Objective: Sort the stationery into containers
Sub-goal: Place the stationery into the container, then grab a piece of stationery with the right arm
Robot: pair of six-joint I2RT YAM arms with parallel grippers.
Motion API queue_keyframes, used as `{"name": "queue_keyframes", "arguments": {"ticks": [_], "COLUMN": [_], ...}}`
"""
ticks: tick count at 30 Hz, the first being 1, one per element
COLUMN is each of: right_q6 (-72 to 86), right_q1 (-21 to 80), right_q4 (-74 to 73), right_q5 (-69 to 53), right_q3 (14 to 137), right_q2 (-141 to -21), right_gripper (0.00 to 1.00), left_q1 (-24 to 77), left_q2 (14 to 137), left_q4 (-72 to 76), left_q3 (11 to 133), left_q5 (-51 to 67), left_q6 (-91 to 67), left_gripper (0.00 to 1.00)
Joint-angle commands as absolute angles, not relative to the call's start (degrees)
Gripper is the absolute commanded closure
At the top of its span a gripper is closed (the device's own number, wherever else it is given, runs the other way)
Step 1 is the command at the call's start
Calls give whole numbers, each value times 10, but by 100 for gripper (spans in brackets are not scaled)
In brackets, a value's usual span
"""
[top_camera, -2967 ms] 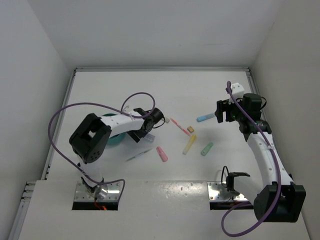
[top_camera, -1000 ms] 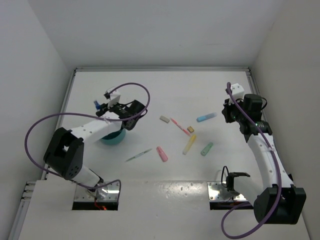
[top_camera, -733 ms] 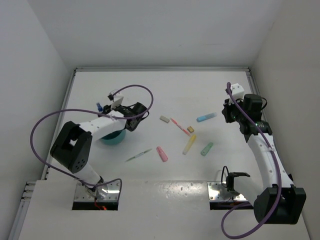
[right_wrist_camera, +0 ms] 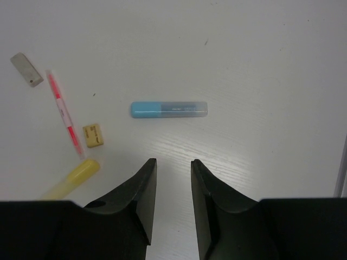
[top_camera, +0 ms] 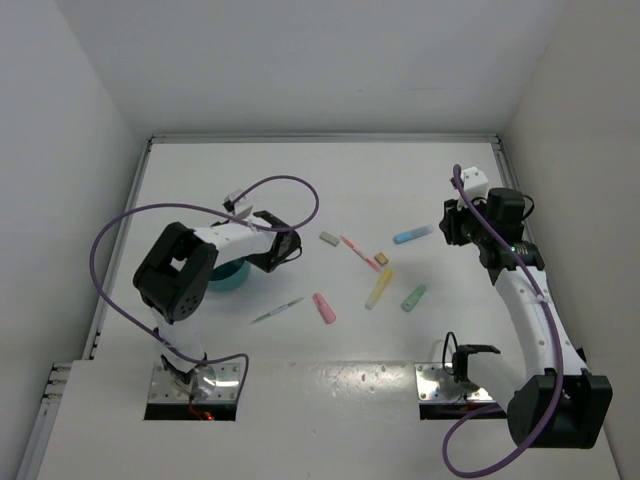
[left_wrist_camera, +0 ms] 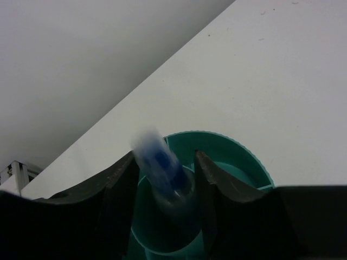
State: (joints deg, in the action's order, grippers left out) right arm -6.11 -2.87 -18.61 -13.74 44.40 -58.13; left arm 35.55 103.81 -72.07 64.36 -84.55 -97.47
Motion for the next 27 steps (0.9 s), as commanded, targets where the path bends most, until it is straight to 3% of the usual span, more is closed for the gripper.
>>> {"name": "queue_keyframes", "arguments": {"ticks": [1, 3, 12, 14, 15, 16, 17, 18, 19, 20, 21, 22, 24, 27], "right_q6": [-68, -68, -68, -75, -80, -100, -111, -128, -164, -177, -193, -212, -212, -206], "right_q1": [-30, -30, -30, -30, -30, -30, -30, -20, -14, -9, -4, 9, 31, 59], "right_q4": [-178, -178, -178, -178, -184, -189, -202, -214, -228, -243, -289, -309, -330, -311], "right_q5": [-142, -142, -142, -155, -163, -185, -193, -201, -228, -242, -269, -275, -266, -225], "right_q3": [468, 468, 468, 463, 463, 463, 463, 468, 474, 494, 510, 544, 577, 607], "right_q2": [-571, -571, -571, -571, -577, -589, -598, -611, -625, -661, -684, -708, -767, -815], "right_gripper": [67, 67, 66, 62, 51, 47, 47, 69, 81, 88, 91, 87, 52, 24], "left_q1": [367, 367, 367, 380, 386, 395, 414, 423, 430, 418, 397, 367, 347, 347], "left_q2": [1017, 1004, 977, 935, 919, 901, 882, 829, 792, 752, 667, 627, 566, 598], "left_q4": [-746, -746, -746, -746, -746, -728, -689, -550, -463, -391, -294, -247, -195, -255], "left_q3": [671, 671, 709, 736, 752, 791, 808, 816, 802, 788, 745, 718, 688, 718], "left_q5": [-846, -846, -852, -853, -858, -851, -834, -805, -678, -565, -422, -212, -54, 20], "left_q6": [-996, -991, -948, -922, -884, -839, -762, -551, -439, -357, -268, -245, -215, -183], "left_gripper": [47, 38, 38, 42, 48, 57, 78, 84, 87, 85, 80, 53, 19, 0]}}
